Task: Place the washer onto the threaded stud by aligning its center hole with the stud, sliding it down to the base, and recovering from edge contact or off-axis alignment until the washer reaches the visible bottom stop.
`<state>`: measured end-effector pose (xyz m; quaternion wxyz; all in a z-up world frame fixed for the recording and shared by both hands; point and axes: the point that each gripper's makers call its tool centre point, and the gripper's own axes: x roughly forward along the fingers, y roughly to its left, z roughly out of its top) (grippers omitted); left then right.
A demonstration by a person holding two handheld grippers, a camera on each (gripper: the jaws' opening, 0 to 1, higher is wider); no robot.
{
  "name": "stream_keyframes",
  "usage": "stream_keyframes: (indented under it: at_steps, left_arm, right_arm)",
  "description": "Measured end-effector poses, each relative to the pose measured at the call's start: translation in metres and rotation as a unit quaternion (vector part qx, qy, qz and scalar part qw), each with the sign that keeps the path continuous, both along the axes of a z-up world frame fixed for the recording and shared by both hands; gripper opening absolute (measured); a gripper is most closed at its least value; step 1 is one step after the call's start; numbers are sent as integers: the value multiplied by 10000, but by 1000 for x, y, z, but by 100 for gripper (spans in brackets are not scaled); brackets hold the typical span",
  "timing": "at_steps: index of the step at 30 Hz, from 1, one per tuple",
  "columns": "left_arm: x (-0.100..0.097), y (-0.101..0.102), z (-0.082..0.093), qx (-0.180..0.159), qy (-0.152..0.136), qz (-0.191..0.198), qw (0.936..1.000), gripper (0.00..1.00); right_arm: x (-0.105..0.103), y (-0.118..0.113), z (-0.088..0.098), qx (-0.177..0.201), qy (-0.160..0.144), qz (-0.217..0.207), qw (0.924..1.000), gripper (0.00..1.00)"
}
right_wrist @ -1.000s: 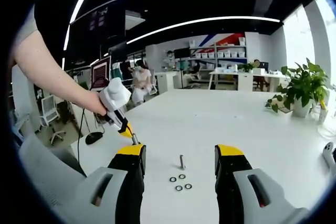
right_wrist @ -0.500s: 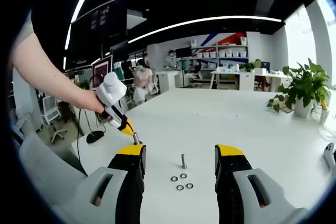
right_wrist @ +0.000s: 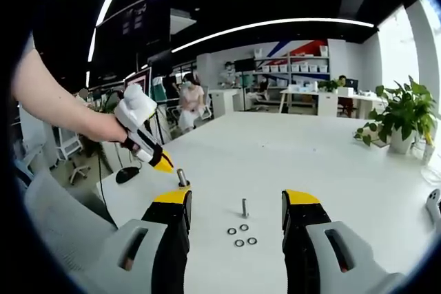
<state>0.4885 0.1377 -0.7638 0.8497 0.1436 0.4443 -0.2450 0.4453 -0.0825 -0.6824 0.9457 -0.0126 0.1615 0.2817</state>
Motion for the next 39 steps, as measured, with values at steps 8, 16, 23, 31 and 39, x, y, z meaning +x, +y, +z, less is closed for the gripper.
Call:
stream_keyframes:
  at_steps: [8,16,23,31,39]
  left_arm:
    - [-11,-4,10,-406,-352,330,9980,10]
    - [-11,-14,25,-652,-789,322,9942,11]
    - [-14,-18,42,-946,-1247,492,9865,11]
    - [-20,-13,67,-1225,-1810,737,9730,11]
    - [-26,-14,80,-1439,-2260,839,9598,12]
  right_arm:
    - [-2,2,-1,-47,17,44,10000,55]
    - [-1,2,-4,-36,63,42,10000,55]
    - [-3,4,-6,-90,80,99,9999,55]
    - [-4,7,-11,-205,123,155,9996,55]
    - [-4,5,-12,-283,98,133,9995,55]
